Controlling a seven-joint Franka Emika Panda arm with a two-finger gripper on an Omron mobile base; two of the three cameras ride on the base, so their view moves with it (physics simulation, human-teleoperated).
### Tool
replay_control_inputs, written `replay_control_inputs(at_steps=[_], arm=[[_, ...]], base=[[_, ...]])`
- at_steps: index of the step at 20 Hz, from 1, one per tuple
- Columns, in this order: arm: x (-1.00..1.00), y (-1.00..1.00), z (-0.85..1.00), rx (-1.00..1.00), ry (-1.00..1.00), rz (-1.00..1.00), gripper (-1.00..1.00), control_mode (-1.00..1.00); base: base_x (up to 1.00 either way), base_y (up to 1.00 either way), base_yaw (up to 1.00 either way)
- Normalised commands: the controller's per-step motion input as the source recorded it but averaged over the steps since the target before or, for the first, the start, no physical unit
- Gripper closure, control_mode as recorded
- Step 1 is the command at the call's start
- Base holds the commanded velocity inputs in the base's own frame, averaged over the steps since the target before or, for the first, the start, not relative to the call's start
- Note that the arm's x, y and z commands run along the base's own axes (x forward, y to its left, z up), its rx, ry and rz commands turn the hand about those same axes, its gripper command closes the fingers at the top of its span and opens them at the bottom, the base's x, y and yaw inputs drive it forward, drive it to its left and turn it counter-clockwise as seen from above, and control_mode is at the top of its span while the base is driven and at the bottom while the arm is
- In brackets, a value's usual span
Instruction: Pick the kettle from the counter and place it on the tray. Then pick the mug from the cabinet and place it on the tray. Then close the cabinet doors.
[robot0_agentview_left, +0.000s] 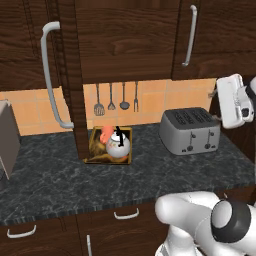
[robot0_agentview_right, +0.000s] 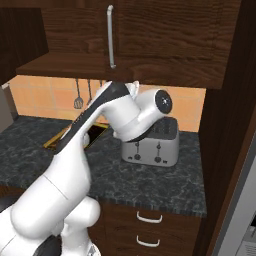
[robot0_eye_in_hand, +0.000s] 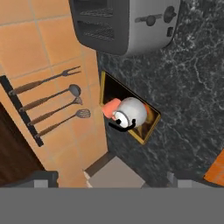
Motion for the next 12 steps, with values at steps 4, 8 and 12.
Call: replay_control_inputs(at_steps=[4, 8, 12], arm=[[-0.35, 0.26, -0.22, -0.11, 0.0, 0.0, -1.0, -1.0], [-0.28, 0.29, -0.27, -0.13, 0.02, 0.0, -1.0, -1.0], [-0.4, 0.25, -0.24, -0.11, 0.0, 0.0, -1.0, -1.0]], base=[[0.0, 0.0, 0.0], [0.0, 0.0, 0.0], [0.0, 0.0, 0.0]])
